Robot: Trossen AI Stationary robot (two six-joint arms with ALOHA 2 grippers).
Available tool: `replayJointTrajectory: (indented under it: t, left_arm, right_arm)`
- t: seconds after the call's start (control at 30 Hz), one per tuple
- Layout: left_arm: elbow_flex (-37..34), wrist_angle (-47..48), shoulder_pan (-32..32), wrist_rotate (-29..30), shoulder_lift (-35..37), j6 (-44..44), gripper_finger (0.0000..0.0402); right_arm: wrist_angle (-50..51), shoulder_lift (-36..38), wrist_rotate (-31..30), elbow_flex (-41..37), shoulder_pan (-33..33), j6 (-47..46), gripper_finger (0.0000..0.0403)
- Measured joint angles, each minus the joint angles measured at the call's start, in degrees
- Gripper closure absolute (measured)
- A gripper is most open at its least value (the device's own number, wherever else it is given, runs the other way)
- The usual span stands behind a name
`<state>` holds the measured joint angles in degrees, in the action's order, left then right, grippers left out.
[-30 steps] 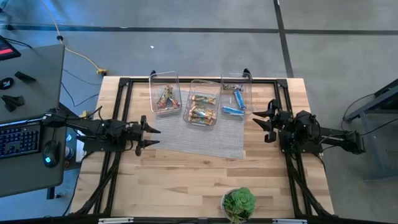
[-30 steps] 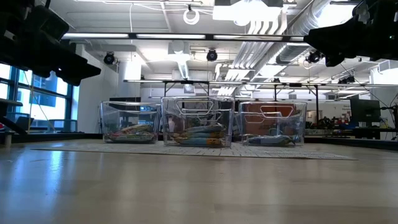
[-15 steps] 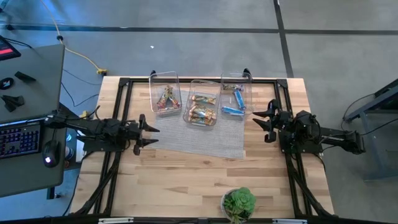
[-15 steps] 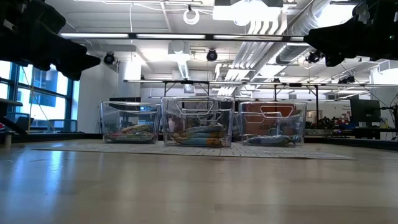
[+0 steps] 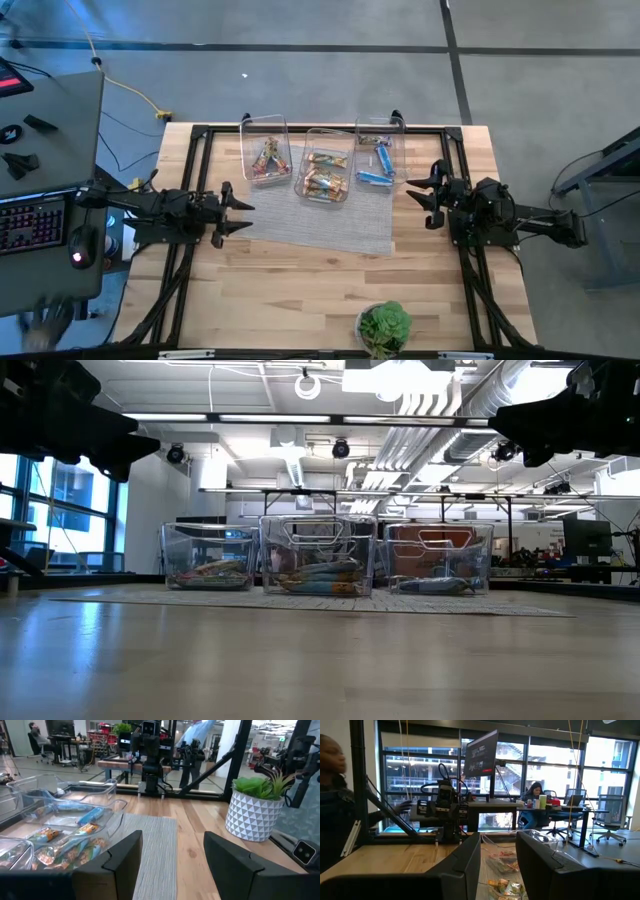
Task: Pick and place Granola Bars by type
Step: Return to Home Position
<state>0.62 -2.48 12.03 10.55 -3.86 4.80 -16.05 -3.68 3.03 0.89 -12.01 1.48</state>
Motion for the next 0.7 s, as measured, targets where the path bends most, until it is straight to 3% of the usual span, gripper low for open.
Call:
replayJointTrajectory:
  t: [0.7]
  left_arm:
    - [0.0,0.0,2.6,-0.1,-0.5,0.0,0.0195]
  right_arm:
    - [0.0,0.0,0.0,0.0,0.0,0.0,0.0295]
